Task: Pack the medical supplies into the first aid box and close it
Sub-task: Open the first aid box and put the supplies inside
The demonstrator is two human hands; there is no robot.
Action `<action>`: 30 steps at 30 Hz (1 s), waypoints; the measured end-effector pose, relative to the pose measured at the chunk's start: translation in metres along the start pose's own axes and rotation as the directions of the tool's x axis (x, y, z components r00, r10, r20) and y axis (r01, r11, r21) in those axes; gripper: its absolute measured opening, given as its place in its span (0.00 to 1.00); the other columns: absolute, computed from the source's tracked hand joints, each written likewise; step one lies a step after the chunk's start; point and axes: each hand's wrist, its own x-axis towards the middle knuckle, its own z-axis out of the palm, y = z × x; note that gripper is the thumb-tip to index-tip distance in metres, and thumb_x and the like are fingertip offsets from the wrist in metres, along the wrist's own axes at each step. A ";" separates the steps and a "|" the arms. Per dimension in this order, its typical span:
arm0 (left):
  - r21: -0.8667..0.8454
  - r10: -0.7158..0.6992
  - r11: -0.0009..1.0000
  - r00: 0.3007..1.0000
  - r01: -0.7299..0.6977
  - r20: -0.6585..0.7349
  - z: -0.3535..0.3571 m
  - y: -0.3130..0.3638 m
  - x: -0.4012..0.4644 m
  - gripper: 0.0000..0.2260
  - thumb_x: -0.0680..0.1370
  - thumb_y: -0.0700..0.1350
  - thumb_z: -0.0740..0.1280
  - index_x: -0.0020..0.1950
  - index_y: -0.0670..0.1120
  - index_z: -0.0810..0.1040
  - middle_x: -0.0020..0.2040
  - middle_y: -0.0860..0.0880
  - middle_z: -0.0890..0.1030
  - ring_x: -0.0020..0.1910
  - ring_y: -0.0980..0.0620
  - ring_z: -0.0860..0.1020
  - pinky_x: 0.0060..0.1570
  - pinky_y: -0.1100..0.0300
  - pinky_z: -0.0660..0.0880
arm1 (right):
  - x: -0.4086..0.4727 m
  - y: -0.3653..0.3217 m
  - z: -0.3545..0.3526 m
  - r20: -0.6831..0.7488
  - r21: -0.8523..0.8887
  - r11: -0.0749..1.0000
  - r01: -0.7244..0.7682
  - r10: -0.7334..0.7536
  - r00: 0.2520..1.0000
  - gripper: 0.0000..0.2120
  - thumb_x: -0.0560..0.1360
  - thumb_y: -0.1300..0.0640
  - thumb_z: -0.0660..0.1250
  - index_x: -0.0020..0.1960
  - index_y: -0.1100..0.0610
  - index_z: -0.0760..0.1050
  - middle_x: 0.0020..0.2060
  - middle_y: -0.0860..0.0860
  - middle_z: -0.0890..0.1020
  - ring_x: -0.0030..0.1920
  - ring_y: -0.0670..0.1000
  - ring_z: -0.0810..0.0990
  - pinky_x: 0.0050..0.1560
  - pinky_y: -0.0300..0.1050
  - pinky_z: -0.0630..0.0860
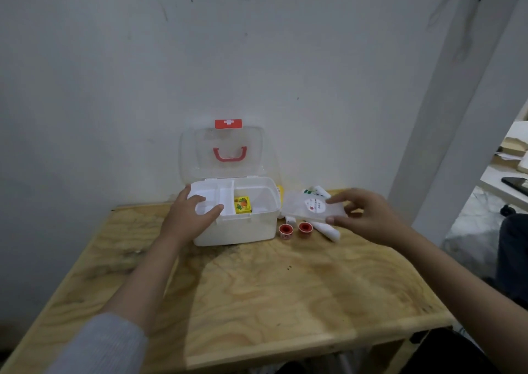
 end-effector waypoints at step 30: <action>0.049 -0.010 0.999 1.000 0.011 -0.021 0.002 0.001 -0.002 0.31 0.71 0.65 0.66 0.68 0.49 0.73 0.78 0.54 0.53 0.74 0.49 0.60 0.66 0.50 0.66 | 0.138 -0.059 0.149 0.252 -0.128 0.992 0.011 0.022 0.968 0.24 0.62 0.56 0.79 0.56 0.56 0.77 0.43 0.50 0.80 0.44 0.50 0.79 0.48 0.45 0.78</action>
